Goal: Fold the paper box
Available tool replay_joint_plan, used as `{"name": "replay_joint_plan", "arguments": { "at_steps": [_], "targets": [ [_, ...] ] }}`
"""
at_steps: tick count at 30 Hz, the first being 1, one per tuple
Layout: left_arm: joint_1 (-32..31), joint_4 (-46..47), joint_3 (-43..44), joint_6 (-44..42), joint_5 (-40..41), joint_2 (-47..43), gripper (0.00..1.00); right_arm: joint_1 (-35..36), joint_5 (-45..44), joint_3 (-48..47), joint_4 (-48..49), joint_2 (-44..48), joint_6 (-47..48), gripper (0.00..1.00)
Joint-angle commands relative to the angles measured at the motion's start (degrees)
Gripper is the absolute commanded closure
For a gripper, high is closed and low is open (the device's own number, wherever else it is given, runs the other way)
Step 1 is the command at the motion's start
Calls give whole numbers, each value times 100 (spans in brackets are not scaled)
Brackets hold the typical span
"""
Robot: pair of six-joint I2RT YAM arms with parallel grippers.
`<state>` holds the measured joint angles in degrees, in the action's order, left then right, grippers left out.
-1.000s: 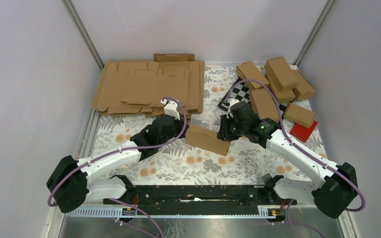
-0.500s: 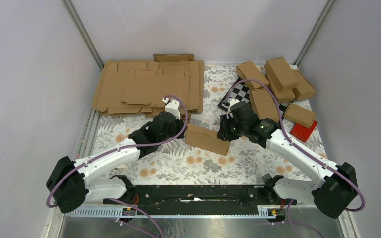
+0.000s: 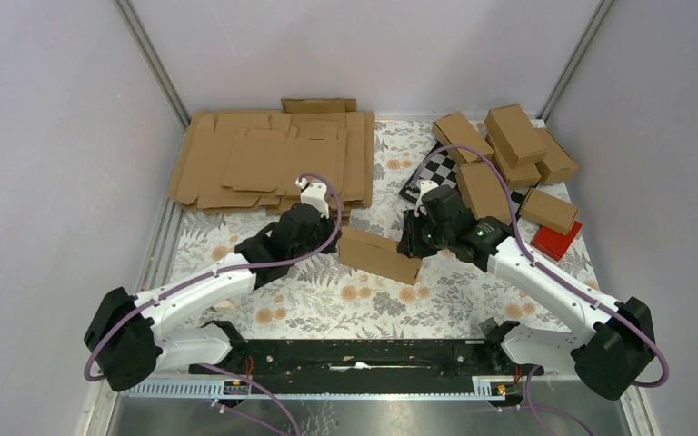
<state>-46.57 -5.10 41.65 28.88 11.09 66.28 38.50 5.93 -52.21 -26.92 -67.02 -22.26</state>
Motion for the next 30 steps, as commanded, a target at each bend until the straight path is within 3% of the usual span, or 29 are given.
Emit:
{"name": "replay_joint_plan", "arguments": {
  "at_steps": [1,5,8,13,21,26,30],
  "targets": [
    [-10,-638,614,-190,-51,-140,100,45,92,231,-589,-198,104,73],
    [-10,-612,926,-298,-50,-161,100,47,92,214,-593,-193,99,73],
    [-10,-583,1063,-339,-22,-115,90,46,109,228,-593,-189,104,73],
    [-3,-546,906,-260,-88,109,100,45,88,228,-634,-171,110,73],
    [-10,401,-286,229,-49,270,100,48,31,100,-686,-106,112,72],
    [-9,364,-350,163,82,415,100,50,-88,-417,-1050,-61,238,70],
    [-10,317,-328,145,138,388,100,46,-323,-922,-1486,211,263,62]
  ]
}}
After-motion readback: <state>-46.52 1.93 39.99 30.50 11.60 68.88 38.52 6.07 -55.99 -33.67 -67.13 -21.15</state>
